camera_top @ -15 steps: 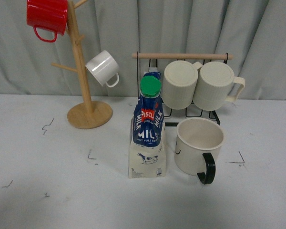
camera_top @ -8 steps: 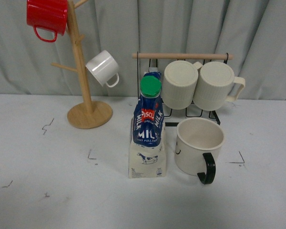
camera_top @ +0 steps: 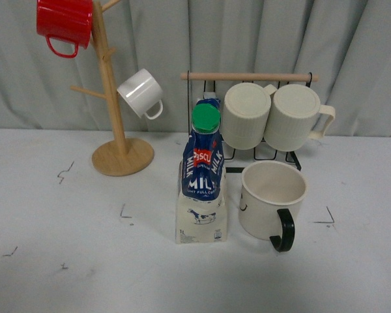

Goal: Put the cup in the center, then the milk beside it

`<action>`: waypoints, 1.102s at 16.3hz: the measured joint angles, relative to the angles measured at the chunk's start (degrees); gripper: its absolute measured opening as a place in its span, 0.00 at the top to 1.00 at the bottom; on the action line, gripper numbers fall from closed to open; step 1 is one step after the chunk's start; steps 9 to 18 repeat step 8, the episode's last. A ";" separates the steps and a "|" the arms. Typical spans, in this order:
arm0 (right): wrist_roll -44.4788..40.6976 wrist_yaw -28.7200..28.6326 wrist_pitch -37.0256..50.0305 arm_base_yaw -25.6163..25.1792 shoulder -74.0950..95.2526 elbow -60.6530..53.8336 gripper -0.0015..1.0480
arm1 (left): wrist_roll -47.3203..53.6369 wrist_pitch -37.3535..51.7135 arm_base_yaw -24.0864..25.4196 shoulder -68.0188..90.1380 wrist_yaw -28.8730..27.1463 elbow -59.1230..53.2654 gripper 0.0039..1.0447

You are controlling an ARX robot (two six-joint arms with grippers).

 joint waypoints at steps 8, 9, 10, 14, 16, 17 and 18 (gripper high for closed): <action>0.00 0.00 0.00 0.00 0.00 0.00 0.06 | -0.02 0.00 0.00 0.00 0.00 0.00 0.06; 0.00 0.00 0.00 0.00 0.00 0.00 0.06 | -0.02 0.00 0.00 0.00 0.00 0.00 0.06; 0.00 0.00 0.00 0.00 0.00 0.00 0.06 | -0.02 0.00 0.00 0.00 0.00 0.00 0.06; 0.00 0.00 0.00 0.00 0.00 0.00 0.06 | -0.02 0.00 0.00 0.00 0.00 0.00 0.06; 0.00 0.00 0.00 0.00 0.00 0.00 0.06 | -0.02 0.00 0.00 0.00 0.00 0.00 0.06; 0.00 0.00 0.00 0.00 0.00 0.00 0.06 | -0.02 0.00 0.00 0.00 0.00 0.00 0.06; 0.00 0.00 0.00 0.00 0.00 0.00 0.06 | -0.02 0.00 0.00 0.00 0.00 0.00 0.06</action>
